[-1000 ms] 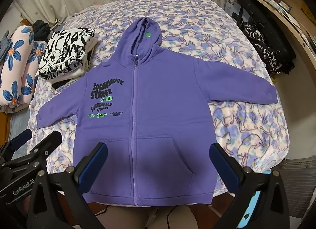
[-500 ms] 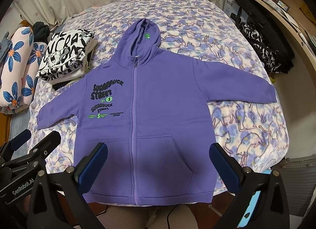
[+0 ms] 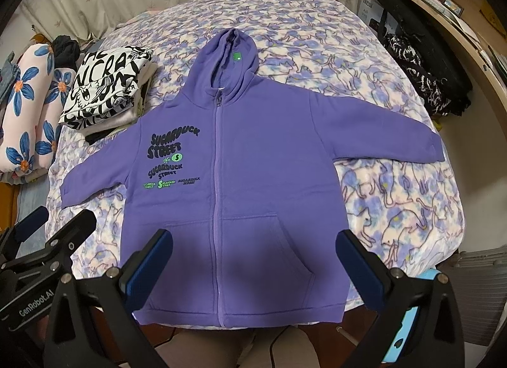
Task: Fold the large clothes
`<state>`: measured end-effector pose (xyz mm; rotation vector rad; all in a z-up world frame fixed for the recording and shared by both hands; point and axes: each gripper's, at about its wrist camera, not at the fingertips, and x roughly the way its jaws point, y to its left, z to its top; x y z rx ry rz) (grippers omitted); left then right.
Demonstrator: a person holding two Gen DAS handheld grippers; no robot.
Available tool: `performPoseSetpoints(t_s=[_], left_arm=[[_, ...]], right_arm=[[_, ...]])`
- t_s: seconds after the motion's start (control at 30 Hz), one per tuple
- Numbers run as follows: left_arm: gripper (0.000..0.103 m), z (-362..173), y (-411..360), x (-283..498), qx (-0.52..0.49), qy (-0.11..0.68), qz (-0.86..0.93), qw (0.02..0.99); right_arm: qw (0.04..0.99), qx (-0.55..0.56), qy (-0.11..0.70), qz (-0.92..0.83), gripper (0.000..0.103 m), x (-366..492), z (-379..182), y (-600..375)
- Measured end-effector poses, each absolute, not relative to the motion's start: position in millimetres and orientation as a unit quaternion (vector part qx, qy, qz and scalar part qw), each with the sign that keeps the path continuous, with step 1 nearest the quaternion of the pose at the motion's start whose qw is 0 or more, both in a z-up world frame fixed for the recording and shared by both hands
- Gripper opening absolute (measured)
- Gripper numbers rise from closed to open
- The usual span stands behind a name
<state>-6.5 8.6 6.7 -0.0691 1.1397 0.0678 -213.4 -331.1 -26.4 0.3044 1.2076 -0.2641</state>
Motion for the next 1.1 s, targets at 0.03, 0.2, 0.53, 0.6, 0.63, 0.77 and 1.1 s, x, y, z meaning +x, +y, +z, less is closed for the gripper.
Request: performPoseSetpoints(t_s=[0.03,0.2,0.53,0.6,0.63,0.77,1.1], left_arm=[[0.100,6,8,-6,-0.033,0.540,0.031,0.840],[0.100,6,7,-5,-0.029,0.539,0.030,0.841],[0.100,10,5,-3,-0.025,0.527,0.010,0.849],[0.100,11,3,-1,-0.022,0.526,0.006,0.850],[0.100,11,2,-1,-0.020,0.526,0.004,0.850],[0.100,12,-5,2,-0.007,0.522,-0.006,0.853],[0.100,24,-38,17,0.030,0.514,-0.029,0.857]], right_arm=[[0.804,0.142,0.564,-0.124,0.103,-212,-26,-329],[0.803,0.141,0.565,-0.126,0.103,-207,-24,-328],[0.802,0.150,0.561,-0.141,0.103,-222,-21,-327],[0.802,0.153,0.560,-0.143,0.103,-223,-21,-329],[0.802,0.154,0.559,-0.144,0.103,-224,-20,-329],[0.805,0.159,0.551,-0.151,0.103,-227,-17,-336],[0.821,0.143,0.518,-0.192,0.103,-242,-5,-362]])
